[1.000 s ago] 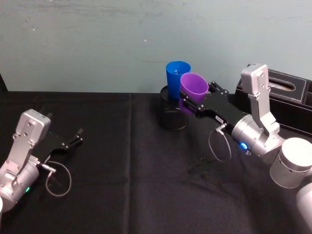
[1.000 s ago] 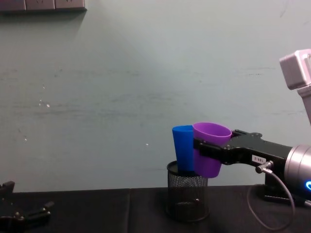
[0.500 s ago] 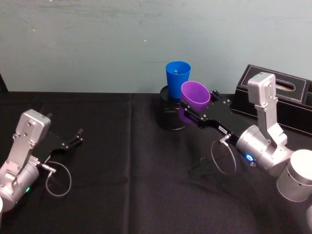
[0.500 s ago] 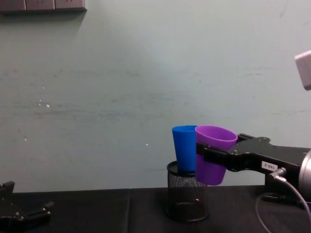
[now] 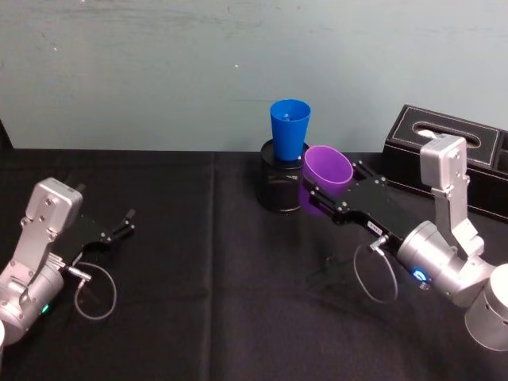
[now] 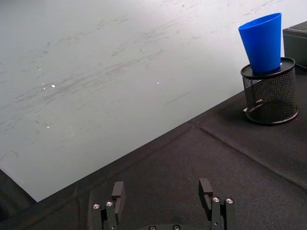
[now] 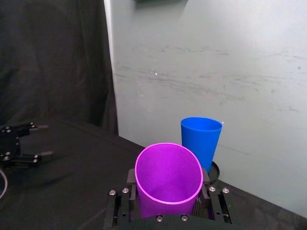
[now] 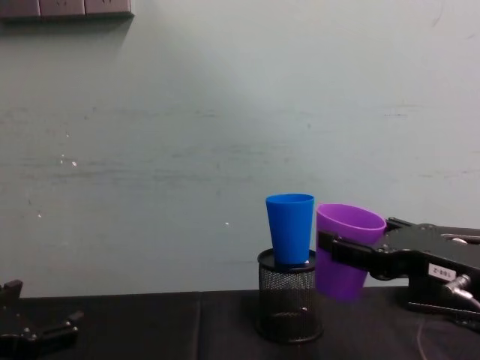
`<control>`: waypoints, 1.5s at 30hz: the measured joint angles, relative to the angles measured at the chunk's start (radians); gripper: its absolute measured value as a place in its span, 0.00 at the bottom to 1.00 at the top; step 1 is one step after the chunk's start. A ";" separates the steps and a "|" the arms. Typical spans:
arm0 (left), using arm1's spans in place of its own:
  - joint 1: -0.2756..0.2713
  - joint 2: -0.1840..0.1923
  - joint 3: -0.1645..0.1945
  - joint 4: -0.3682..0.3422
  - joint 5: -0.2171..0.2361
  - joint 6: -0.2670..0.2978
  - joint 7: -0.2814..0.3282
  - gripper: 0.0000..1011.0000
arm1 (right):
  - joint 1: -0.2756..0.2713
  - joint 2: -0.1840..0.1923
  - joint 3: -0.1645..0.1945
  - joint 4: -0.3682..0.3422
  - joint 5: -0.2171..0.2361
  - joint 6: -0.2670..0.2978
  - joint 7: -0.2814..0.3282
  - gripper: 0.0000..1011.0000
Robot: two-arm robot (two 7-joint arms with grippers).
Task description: Pick up one cup with a gripper and tap it against the other cup.
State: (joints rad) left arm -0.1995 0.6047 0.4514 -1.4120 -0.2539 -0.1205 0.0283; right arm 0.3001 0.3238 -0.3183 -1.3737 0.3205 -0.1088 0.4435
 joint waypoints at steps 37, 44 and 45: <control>0.000 0.000 0.000 0.000 0.000 0.000 0.000 1.00 | -0.125 0.067 0.011 -0.046 0.019 -0.031 0.012 0.73; 0.000 0.000 0.000 0.000 0.000 0.000 0.000 1.00 | -0.126 0.066 0.011 -0.037 0.012 -0.038 0.011 0.73; 0.000 0.000 0.000 0.000 0.000 0.000 0.000 1.00 | -0.126 0.065 0.010 -0.035 0.009 -0.038 0.011 0.73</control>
State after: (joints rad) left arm -0.1995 0.6046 0.4514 -1.4120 -0.2539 -0.1205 0.0283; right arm 0.1738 0.3892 -0.3084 -1.4083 0.3300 -0.1464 0.4547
